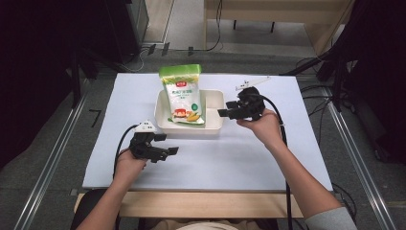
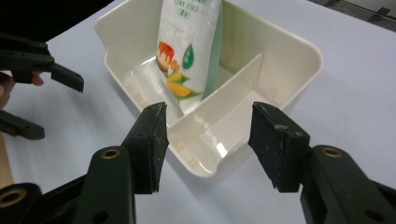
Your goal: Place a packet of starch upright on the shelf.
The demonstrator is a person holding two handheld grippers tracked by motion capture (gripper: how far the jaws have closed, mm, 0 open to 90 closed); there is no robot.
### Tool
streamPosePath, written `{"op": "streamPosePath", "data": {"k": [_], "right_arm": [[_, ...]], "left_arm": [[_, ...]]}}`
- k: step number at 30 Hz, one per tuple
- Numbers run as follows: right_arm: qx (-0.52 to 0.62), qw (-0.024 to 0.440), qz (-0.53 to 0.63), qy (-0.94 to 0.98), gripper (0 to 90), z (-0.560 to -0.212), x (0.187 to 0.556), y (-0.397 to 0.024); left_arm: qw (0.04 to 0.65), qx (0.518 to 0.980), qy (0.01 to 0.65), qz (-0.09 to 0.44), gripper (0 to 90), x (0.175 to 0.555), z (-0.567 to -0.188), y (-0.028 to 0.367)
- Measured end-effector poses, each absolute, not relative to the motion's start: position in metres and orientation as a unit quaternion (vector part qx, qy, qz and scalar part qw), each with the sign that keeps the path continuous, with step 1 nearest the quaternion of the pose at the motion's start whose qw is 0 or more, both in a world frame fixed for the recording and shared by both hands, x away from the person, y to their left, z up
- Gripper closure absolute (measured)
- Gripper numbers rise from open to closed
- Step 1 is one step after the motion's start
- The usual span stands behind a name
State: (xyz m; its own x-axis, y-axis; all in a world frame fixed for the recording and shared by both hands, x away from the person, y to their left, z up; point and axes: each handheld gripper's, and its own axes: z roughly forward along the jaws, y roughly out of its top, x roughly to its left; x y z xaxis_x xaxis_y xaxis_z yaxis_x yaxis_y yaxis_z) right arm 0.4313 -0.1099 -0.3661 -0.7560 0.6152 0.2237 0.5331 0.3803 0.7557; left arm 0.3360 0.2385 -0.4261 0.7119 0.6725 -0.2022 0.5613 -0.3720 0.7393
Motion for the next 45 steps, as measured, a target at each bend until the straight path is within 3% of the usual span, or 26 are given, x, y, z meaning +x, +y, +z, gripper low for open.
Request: {"op": "streamPosePath", "data": {"k": [24, 45], "right_arm": [[0.363, 0.069, 0.43, 0.824, 46.3, -0.417, 0.375, -0.178], [0.378, 0.054, 0.415, 0.826, 45.8, -0.432, 0.377, -0.18]], "left_arm": [[0.422, 0.825, 0.37, 0.061, 22.0, 0.337, -0.426, 0.239], [0.424, 0.827, 0.363, 0.062, 22.0, 0.337, -0.425, 0.237]]}}
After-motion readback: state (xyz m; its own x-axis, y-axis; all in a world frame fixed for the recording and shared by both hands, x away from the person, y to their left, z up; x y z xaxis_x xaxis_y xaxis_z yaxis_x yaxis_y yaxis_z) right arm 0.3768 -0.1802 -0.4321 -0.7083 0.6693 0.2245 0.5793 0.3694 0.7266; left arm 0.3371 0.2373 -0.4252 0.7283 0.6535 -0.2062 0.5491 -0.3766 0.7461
